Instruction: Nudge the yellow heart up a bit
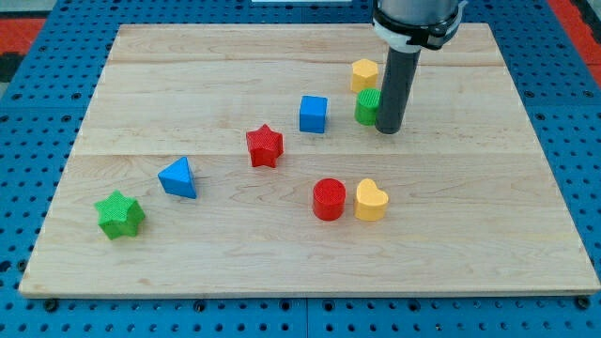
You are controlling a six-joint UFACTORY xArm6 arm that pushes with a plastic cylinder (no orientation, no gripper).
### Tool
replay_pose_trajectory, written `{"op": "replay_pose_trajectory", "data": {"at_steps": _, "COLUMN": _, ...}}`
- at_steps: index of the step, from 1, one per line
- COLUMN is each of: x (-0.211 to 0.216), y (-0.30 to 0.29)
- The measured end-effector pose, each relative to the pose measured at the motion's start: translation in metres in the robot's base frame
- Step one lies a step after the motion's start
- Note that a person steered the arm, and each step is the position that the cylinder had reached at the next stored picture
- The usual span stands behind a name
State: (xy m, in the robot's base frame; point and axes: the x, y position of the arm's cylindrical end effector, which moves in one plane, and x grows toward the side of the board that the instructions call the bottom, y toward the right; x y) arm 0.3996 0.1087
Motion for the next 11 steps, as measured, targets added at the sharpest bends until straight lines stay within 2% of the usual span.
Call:
{"op": "replay_pose_trajectory", "data": {"at_steps": 2, "x": -0.025, "y": -0.022}}
{"op": "replay_pose_trajectory", "data": {"at_steps": 4, "x": -0.017, "y": 0.054}}
{"op": "replay_pose_trajectory", "data": {"at_steps": 7, "x": -0.010, "y": 0.061}}
{"op": "replay_pose_trajectory", "data": {"at_steps": 8, "x": 0.005, "y": 0.101}}
{"op": "replay_pose_trajectory", "data": {"at_steps": 9, "x": 0.098, "y": 0.148}}
{"op": "replay_pose_trajectory", "data": {"at_steps": 10, "x": 0.197, "y": 0.115}}
{"op": "replay_pose_trajectory", "data": {"at_steps": 11, "x": 0.189, "y": 0.007}}
